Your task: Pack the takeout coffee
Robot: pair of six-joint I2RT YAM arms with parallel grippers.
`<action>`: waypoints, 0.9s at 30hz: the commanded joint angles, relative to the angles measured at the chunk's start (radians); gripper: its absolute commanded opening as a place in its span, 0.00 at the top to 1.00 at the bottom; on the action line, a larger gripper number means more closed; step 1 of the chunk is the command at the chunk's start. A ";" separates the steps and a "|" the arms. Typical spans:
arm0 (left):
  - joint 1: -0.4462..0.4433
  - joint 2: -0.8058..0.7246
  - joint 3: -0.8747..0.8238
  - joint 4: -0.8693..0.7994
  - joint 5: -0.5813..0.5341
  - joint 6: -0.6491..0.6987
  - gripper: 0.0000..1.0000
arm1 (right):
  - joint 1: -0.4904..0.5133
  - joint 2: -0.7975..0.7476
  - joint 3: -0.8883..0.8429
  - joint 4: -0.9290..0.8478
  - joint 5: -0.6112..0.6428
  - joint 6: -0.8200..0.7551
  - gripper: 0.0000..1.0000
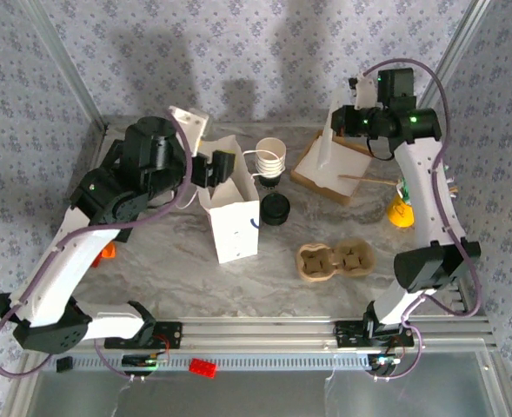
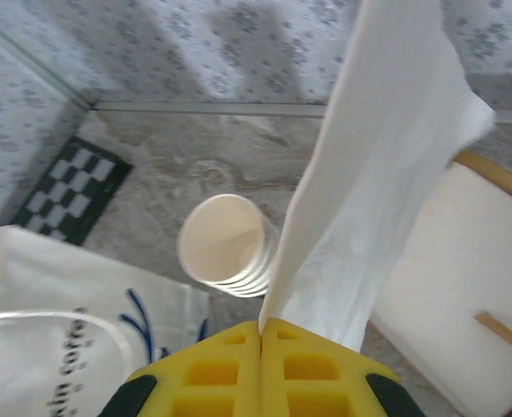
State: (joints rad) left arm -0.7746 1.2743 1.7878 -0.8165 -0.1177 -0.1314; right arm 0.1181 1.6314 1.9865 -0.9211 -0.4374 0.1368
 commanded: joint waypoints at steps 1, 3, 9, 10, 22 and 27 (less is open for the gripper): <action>-0.031 0.029 0.061 0.094 0.078 0.164 0.15 | -0.003 -0.080 0.071 -0.041 -0.174 0.020 1.00; -0.035 0.030 0.034 0.147 0.119 0.181 0.12 | 0.009 -0.117 0.074 -0.025 -0.246 0.021 1.00; -0.073 0.039 -0.005 0.268 0.138 0.138 0.09 | 0.035 -0.156 0.162 -0.021 -0.275 0.116 1.00; -0.092 0.037 -0.029 0.299 0.140 0.146 0.08 | 0.037 -0.168 0.150 0.006 -0.266 0.165 1.00; -0.230 0.153 -0.169 0.668 0.024 0.204 0.03 | 0.204 -0.280 0.039 0.210 -0.098 0.435 1.00; -0.232 0.176 -0.207 0.784 -0.078 0.160 0.30 | 0.216 -0.325 -0.034 0.248 -0.067 0.470 1.00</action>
State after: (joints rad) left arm -1.0027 1.4616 1.5902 -0.1864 -0.1223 0.0437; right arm 0.3325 1.3464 1.9854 -0.7300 -0.5545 0.5606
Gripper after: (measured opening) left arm 0.750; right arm 0.057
